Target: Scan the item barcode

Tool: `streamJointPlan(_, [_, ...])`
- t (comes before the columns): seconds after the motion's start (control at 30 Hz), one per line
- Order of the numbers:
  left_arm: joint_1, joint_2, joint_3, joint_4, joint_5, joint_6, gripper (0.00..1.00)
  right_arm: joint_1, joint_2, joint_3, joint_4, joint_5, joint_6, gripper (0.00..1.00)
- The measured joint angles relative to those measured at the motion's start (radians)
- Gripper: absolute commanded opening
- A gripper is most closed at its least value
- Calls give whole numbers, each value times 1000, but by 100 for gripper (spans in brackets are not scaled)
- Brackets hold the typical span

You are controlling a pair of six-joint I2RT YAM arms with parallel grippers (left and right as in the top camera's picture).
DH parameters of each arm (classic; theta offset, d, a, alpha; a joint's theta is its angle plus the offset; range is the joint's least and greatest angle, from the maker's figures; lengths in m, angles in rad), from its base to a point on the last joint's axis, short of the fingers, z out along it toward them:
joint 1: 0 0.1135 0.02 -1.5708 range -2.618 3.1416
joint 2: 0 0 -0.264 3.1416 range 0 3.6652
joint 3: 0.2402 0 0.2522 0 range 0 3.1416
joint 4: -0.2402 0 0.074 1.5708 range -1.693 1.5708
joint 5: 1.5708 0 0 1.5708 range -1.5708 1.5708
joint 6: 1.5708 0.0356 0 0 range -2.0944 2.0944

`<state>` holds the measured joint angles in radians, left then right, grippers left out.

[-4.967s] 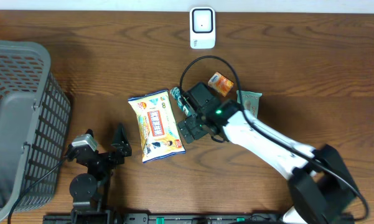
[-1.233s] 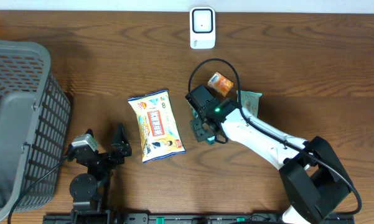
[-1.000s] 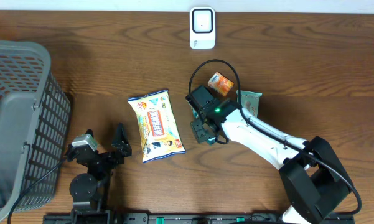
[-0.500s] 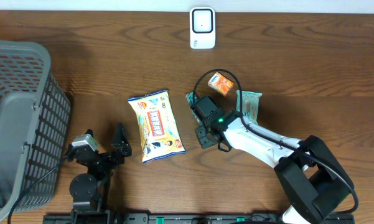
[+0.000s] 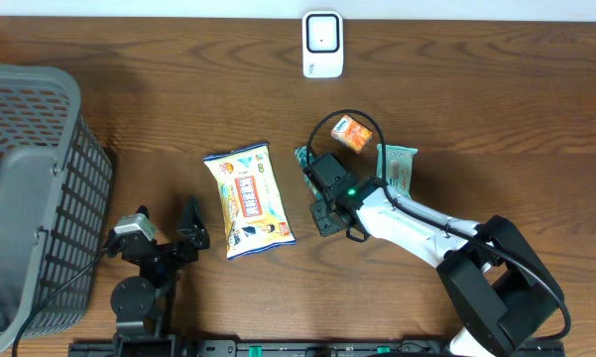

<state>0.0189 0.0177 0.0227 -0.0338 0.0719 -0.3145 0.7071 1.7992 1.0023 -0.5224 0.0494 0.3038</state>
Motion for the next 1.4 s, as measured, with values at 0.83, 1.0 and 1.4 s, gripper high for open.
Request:
streamJointPlan(0.83, [0, 0, 0, 0, 0, 0, 97, 0, 23, 204, -237, -5, -75, 82])
streamJointPlan(1.0, [0, 0, 0, 0, 0, 0, 97, 0, 80, 172, -232, -6, -79, 58])
streamJointPlan(1.4, [0, 0, 0, 0, 0, 0, 97, -1, 125, 201, -217, -5, -48, 9])
